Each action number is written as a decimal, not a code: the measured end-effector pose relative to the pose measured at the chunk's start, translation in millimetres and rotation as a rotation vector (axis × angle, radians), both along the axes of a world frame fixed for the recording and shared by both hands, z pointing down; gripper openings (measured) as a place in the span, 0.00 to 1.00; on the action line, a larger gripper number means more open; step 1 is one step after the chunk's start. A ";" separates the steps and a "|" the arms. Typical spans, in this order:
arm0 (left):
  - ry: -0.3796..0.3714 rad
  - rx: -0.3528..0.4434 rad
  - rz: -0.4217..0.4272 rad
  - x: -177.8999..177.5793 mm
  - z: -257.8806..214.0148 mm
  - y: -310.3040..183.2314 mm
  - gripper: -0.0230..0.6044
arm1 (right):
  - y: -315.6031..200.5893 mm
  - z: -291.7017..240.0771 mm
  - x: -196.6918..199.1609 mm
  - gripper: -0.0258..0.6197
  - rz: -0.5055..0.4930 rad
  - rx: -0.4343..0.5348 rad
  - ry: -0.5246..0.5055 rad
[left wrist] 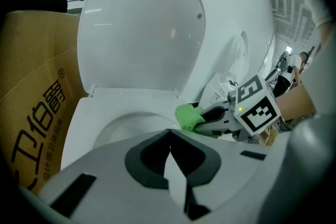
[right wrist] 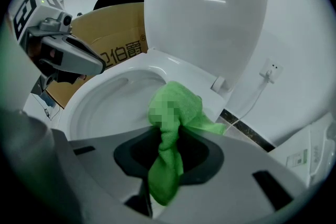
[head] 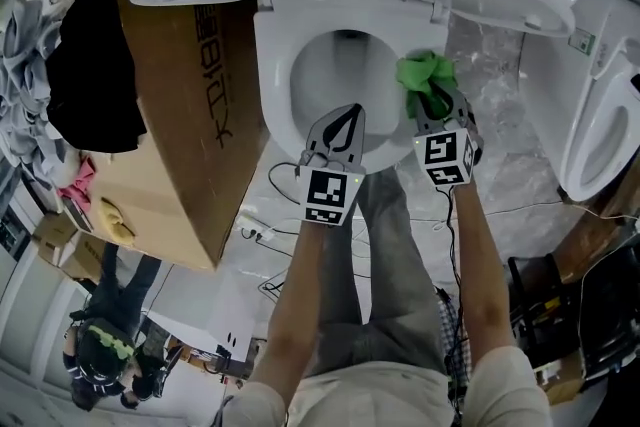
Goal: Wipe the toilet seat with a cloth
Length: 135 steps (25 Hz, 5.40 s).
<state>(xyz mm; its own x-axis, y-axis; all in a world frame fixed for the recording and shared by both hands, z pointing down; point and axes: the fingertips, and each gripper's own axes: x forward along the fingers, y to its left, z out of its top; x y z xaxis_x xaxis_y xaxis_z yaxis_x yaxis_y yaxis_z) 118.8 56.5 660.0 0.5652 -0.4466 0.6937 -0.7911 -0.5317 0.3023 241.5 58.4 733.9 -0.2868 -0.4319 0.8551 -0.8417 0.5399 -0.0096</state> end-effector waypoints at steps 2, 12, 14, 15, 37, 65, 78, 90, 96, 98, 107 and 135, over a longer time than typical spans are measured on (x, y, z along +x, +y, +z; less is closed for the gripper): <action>0.000 0.003 -0.010 -2.6 -0.9 -3.6 0.06 | -6.1 -0.4 -0.3 0.19 -0.003 0.004 0.003; -0.003 0.021 -0.050 -12.2 -8.7 -25.4 0.06 | -39.9 -3.0 -4.1 0.19 -0.020 0.015 0.013; 0.000 0.026 -0.058 -13.5 -10.2 -30.2 0.06 | -43.5 -3.3 -5.6 0.19 -0.032 0.014 0.017; 0.001 0.029 -0.061 -13.8 -10.9 -32.4 0.06 | -45.0 -3.3 -6.4 0.19 -0.038 0.014 0.019; 0.015 0.089 -0.102 -56.7 -31.2 -62.0 0.06 | -99.3 -8.4 -39.0 0.19 -0.066 0.023 0.043; 0.038 0.056 -0.212 -143.0 -20.7 -56.6 0.06 | -131.5 -10.5 -128.4 0.19 -0.176 0.049 0.101; 0.039 0.055 -0.276 -167.3 -18.9 -43.0 0.06 | -134.8 -8.0 -186.0 0.19 -0.311 0.058 0.075; 0.034 0.027 -0.308 -176.3 -9.1 -13.8 0.06 | -129.4 -7.6 -227.6 0.19 -0.405 0.088 0.024; 0.027 0.019 -0.320 -181.3 -8.1 -1.5 0.06 | -119.7 -6.6 -249.0 0.19 -0.463 0.098 0.005; 0.024 0.018 -0.324 -183.6 -7.9 2.6 0.06 | -115.4 -5.9 -254.6 0.19 -0.472 0.095 -0.003; 0.020 0.014 -0.335 -190.6 -9.8 17.5 0.06 | -83.5 -1.9 -280.2 0.19 -0.508 0.068 -0.045; 0.017 0.093 -0.241 -183.8 -113.8 56.3 0.06 | 53.1 -108.0 -245.1 0.19 -0.321 -0.069 -0.224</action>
<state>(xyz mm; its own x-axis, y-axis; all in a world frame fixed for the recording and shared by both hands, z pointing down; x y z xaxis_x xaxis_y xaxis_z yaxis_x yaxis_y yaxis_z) -65.0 112.8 546.2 0.4459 -0.6308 0.6350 -0.8936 -0.3547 0.2750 -3.7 111.5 625.9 -0.5807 -0.2334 0.7800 -0.6030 0.7669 -0.2194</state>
